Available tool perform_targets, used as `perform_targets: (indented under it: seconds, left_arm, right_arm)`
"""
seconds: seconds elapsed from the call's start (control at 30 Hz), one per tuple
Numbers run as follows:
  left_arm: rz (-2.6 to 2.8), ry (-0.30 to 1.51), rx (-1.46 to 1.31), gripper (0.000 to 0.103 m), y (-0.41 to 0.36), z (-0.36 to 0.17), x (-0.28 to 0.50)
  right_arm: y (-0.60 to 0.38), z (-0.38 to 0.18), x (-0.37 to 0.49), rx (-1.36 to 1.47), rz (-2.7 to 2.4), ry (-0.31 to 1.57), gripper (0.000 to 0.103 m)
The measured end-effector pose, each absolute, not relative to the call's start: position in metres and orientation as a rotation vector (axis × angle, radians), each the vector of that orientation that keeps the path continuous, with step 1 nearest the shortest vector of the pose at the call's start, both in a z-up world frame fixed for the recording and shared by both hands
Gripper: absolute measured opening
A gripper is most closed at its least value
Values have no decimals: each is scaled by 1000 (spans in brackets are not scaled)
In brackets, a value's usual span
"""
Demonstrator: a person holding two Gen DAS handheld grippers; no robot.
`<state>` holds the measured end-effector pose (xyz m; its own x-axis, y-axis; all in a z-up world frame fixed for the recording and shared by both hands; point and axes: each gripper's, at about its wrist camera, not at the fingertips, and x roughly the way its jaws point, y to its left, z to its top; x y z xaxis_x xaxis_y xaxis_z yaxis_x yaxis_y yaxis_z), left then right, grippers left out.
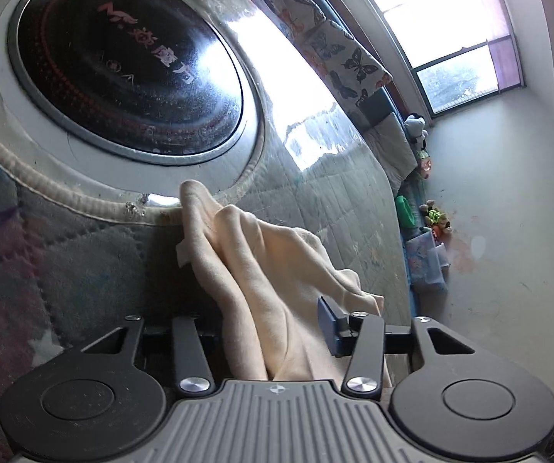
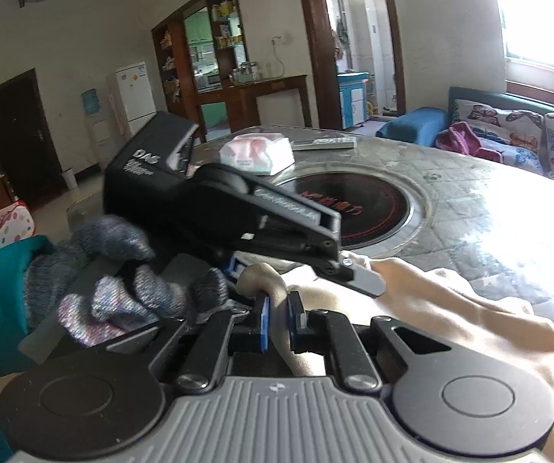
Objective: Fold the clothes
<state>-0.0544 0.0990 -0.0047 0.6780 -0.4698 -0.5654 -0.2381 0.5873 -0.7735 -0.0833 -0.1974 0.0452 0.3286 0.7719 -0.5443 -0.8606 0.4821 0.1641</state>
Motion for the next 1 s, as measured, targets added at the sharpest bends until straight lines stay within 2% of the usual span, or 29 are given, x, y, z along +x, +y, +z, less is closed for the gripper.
perform_targets:
  seconds: [0.1, 0.2, 0.27, 0.5, 0.53, 0.57, 0.63, 1.0]
  left_arm:
    - [-149, 859, -938, 23, 99, -7, -54]
    - [-150, 859, -918, 18, 99, -9, -55]
    - [-151, 859, -910, 18, 99, -8, -55]
    - [-155, 861, -874, 18, 95, -5, -51]
    - [-155, 861, -862, 18, 94, -5, -51]
    - [-156, 861, -852, 18, 93, -4, -50]
    - [-157, 862, -832, 18, 90, -3, -49]
    - [-147, 872, -740, 18, 79, 3, -44]
  right_arm:
    - [-197, 43, -84, -169, 1075, 618, 9]
    - [-203, 43, -83, -149, 1069, 625, 12]
    - [-214, 44, -82, -134, 1054, 629, 20]
    - [-272, 46, -66, -95, 839, 627, 22]
    - [-280, 45, -61, -96, 789, 627, 24]
    - [-289, 43, -55, -101, 737, 628, 31]
    - [-305, 36, -40, -90, 641, 639, 36]
    - [-343, -4, 18, 77, 552, 736, 37]
